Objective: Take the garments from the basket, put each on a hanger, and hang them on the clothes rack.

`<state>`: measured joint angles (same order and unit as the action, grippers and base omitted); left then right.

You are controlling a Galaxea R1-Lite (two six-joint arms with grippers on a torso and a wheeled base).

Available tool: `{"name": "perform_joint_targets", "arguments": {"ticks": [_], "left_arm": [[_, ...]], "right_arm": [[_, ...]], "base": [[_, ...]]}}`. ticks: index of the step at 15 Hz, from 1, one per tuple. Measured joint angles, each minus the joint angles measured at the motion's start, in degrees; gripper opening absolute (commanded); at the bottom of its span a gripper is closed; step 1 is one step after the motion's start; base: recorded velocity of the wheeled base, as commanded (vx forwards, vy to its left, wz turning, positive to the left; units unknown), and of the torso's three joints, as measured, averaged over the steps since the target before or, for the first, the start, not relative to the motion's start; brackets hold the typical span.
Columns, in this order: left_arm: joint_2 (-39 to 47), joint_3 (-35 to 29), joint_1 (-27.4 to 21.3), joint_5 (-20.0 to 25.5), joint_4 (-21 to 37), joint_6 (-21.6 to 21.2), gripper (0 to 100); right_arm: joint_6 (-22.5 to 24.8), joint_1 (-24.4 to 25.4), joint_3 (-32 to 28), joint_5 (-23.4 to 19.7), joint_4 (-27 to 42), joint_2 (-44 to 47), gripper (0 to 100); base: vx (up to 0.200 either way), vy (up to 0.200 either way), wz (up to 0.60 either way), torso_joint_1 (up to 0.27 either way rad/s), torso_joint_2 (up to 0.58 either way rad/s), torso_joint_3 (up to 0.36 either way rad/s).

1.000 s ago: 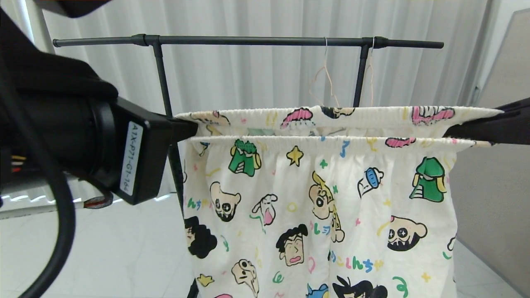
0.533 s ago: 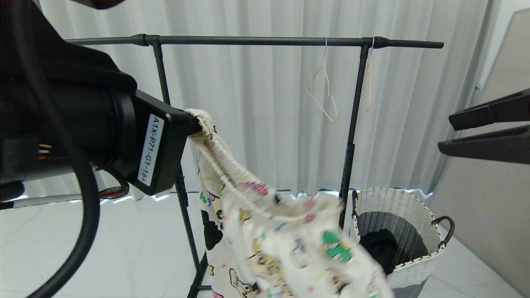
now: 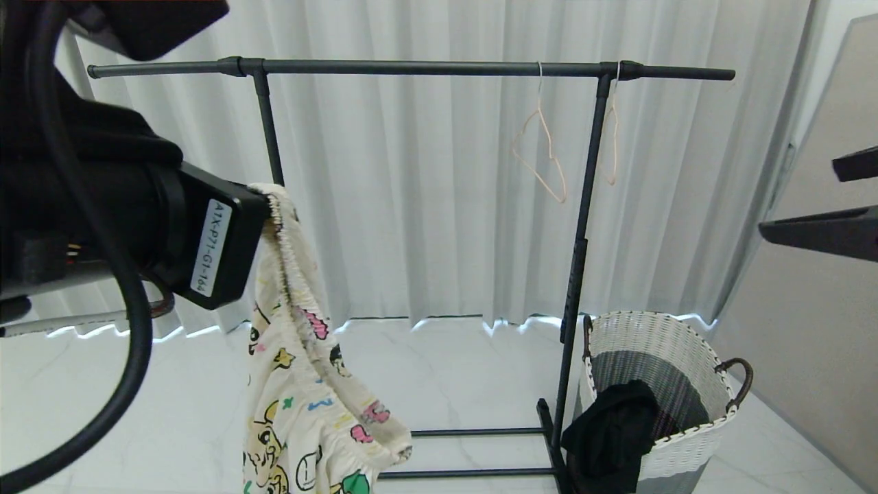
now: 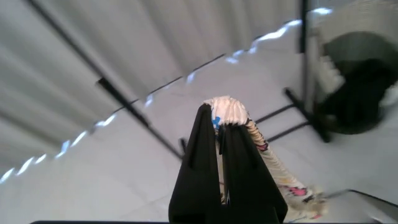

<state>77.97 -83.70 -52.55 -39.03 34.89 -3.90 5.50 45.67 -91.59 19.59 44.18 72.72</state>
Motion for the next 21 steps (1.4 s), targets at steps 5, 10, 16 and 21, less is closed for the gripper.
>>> {"name": "perform_joint_targets", "arguments": {"ticks": [5, 10, 16, 21], "left_arm": [[-6.89, 9.97, 22.6, 6.36, -0.6, -0.85, 0], [-12.02, 18.1, 32.29, 9.59, -0.99, -0.61, 0], [-13.91, 19.83, 32.61, 9.23, -1.15, -0.94, 0], [-14.64, 18.9, 32.57, 9.2, -1.1, -1.02, 0]], "right_arm": [[3.54, -17.94, 11.33, 10.0, 0.29, -4.45, 100], [4.51, -24.53, 25.11, 7.64, -12.98, -9.24, 100], [4.68, -27.92, 28.16, 3.75, -14.41, -9.96, 100], [4.55, -27.95, 28.11, 2.13, -14.51, -9.55, 100]], "base": [[0.0, 0.0, 0.0, 0.0, 0.0, 0.0], [0.0, 0.0, 0.0, 0.0, 0.0, 0.0], [0.0, 0.0, 0.0, 0.046, -0.15, -0.105], [0.0, 0.0, 0.0, 0.16, -0.45, -0.282]]}}
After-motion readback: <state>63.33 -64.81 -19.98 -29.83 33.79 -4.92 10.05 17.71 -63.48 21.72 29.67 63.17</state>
